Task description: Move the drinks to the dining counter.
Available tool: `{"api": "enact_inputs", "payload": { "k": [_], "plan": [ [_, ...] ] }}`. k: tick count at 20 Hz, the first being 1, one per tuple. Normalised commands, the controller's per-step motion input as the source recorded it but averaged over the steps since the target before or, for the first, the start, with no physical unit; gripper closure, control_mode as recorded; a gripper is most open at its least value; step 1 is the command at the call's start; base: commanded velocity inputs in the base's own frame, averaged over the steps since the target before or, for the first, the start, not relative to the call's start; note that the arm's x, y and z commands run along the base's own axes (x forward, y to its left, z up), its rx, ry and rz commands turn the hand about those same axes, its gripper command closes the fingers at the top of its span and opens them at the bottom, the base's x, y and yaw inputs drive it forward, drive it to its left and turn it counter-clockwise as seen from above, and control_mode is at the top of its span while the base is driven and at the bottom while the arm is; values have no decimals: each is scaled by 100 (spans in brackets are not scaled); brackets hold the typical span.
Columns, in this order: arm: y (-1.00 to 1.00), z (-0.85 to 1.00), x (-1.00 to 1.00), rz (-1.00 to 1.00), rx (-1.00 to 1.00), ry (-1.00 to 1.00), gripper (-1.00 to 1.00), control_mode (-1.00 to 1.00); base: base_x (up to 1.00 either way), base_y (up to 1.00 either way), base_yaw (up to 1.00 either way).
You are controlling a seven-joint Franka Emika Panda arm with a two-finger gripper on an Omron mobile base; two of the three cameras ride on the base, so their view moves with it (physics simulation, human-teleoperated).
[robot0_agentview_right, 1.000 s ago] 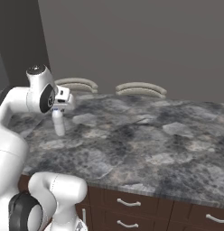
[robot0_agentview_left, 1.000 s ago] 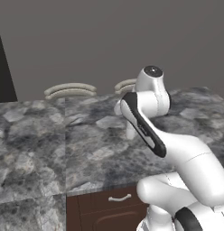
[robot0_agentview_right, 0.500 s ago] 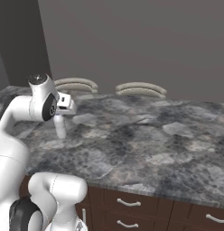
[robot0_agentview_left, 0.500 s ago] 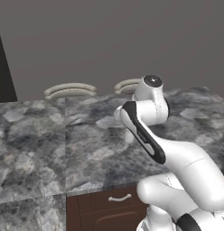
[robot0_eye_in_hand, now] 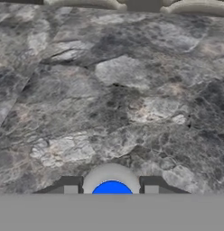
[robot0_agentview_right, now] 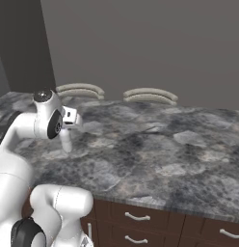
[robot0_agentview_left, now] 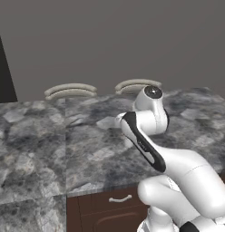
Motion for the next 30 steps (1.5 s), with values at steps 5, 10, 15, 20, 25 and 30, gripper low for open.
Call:
{"api": "enact_inputs", "payload": {
  "k": [5, 10, 15, 20, 25, 30],
  "plan": [
    [0, -25, 4, 0, 0, -5, 100, -100, 0, 0, 0],
    [0, -29, 1, 0, 0, -2, 100, -100, 0, 0, 0],
    [0, -31, 6, 0, 0, 0, 100, -100, 0, 0, 0],
    [0, -28, 3, 0, 1, 0, 100, -100, 0, 0, 0],
    [0, -32, 0, 0, 3, -1, 100, -100, 0, 0, 0],
    [0, -36, 0, 0, 4, -3, 100, -100, 0, 0, 0]
  ]
}}
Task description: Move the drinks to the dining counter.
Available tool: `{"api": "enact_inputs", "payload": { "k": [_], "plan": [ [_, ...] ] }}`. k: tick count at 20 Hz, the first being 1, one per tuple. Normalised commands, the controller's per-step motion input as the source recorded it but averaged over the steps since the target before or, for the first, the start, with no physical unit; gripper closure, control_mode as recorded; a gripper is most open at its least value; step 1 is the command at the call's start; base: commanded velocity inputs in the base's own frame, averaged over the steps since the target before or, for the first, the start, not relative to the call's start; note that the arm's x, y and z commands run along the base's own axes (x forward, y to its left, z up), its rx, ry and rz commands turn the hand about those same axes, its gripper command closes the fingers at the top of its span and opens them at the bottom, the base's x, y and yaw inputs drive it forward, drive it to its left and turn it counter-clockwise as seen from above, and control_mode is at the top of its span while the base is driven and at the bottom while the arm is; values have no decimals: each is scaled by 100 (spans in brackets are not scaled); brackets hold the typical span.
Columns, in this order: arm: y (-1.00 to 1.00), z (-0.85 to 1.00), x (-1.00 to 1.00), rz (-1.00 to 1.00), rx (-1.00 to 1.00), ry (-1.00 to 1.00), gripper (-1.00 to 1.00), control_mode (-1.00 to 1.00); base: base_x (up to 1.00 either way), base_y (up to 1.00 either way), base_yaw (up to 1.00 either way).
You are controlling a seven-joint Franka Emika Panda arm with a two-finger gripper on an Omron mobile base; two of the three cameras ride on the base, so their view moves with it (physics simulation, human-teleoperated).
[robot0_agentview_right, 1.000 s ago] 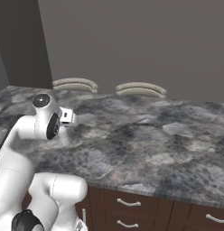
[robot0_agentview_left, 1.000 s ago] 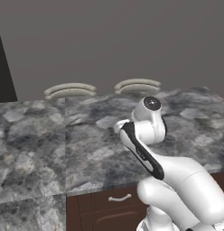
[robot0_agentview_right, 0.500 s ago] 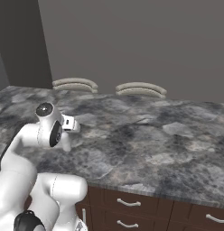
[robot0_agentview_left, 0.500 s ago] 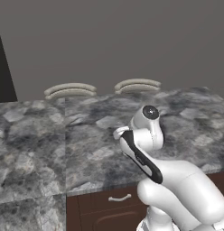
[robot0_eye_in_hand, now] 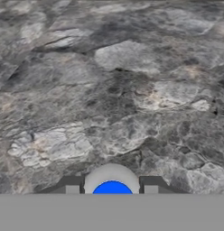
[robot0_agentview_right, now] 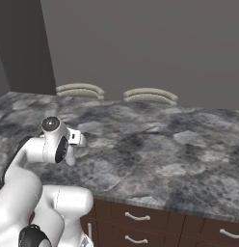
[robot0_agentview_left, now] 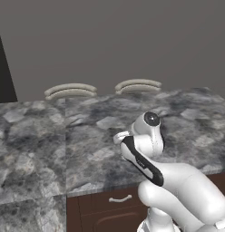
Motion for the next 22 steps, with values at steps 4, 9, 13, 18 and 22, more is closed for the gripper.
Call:
{"api": "enact_inputs", "payload": {
  "k": [4, 9, 13, 18, 22],
  "plan": [
    [0, -41, 0, 0, 2, -8, 100, -100, 0, 0, 0],
    [0, -39, 0, 0, 0, -4, 100, -100, 0, 0, 0],
    [0, -33, 0, 0, 0, -5, -100, -100, 0, 0, 0],
    [0, -29, 0, 0, 0, -6, -100, -100, 0, 0, 0],
    [0, -35, 0, 0, 0, -6, -100, -100, 0, 0, 0]
  ]
}}
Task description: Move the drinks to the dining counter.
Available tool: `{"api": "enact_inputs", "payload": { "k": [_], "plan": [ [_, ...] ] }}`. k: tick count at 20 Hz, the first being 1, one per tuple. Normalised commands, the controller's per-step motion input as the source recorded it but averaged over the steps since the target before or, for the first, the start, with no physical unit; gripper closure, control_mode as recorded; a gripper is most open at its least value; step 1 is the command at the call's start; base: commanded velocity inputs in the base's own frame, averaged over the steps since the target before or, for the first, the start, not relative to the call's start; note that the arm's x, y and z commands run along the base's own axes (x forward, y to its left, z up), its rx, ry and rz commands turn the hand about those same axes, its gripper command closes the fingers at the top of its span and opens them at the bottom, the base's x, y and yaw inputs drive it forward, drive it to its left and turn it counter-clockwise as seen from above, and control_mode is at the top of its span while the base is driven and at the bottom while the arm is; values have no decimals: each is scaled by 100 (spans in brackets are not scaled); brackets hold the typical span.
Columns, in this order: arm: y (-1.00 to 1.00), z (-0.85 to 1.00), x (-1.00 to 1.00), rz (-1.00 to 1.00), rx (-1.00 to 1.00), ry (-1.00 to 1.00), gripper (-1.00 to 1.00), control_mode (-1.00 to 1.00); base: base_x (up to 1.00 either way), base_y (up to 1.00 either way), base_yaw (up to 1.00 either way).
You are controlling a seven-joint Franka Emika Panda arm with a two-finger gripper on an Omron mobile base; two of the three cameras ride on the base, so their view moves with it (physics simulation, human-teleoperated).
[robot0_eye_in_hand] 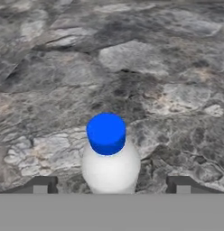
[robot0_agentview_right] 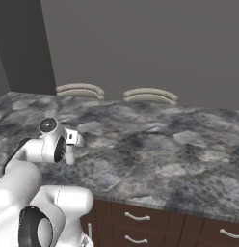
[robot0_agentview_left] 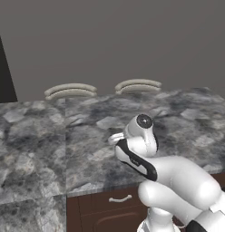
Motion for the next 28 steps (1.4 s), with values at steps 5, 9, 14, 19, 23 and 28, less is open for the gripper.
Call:
{"api": "enact_inputs", "payload": {
  "k": [5, 9, 14, 19, 23, 28],
  "plan": [
    [0, -11, -7, 0, 0, -5, -100, -100, 0, 0, 0],
    [-1, 23, -27, 0, 0, -9, -100, -100, 0, 0, 0],
    [0, 74, -43, 0, 0, -6, -100, -100, 0, 0, 0],
    [-14, 90, -93, -7, 12, 14, -100, -100, 0, 0, 0],
    [-11, 93, -100, -4, 10, 16, -100, -100, 0, 0, 0],
    [-2, 78, -91, -7, 1, 11, -100, -100, 0, 0, 0]
  ]
}}
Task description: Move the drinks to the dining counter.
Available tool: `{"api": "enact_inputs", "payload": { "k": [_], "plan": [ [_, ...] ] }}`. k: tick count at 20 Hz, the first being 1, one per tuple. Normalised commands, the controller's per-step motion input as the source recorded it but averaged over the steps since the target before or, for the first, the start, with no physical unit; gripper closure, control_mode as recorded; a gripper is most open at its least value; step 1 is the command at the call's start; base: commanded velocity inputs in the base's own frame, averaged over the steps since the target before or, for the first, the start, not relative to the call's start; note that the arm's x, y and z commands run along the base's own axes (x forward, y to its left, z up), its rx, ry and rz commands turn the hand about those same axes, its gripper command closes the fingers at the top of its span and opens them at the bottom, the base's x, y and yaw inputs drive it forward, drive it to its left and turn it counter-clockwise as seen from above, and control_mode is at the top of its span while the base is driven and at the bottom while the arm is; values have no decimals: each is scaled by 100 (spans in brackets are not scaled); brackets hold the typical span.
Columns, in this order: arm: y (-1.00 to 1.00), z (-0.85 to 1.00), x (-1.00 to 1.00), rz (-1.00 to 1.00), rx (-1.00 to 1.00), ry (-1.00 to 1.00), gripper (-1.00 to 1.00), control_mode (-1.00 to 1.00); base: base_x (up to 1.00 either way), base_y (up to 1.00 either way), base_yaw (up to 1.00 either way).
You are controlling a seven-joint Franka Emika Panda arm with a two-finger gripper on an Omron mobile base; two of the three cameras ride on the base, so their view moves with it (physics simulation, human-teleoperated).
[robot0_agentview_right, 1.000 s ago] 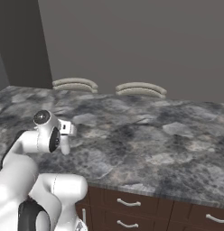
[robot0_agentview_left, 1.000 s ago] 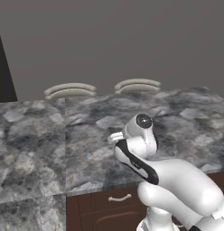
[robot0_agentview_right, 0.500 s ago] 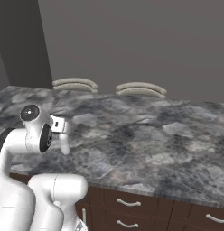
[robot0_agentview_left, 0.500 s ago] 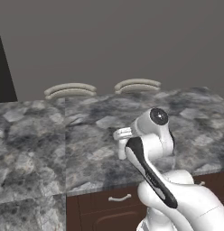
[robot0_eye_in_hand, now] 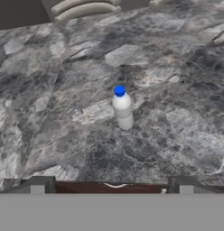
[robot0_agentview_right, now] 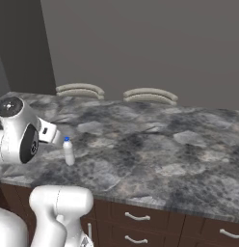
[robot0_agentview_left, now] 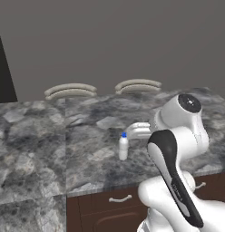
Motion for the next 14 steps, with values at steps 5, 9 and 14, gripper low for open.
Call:
{"api": "enact_inputs", "payload": {
  "k": [5, 9, 14],
  "plan": [
    [-3, 46, -63, -9, 0, 1, -100, -100, 0, 0, 0],
    [-7, 12, -25, -5, 0, 0, -100, -100, 0, 0, 0],
    [-10, 6, -20, -1, 0, 0, -100, 100, -21, -4, 0]
  ]
}}
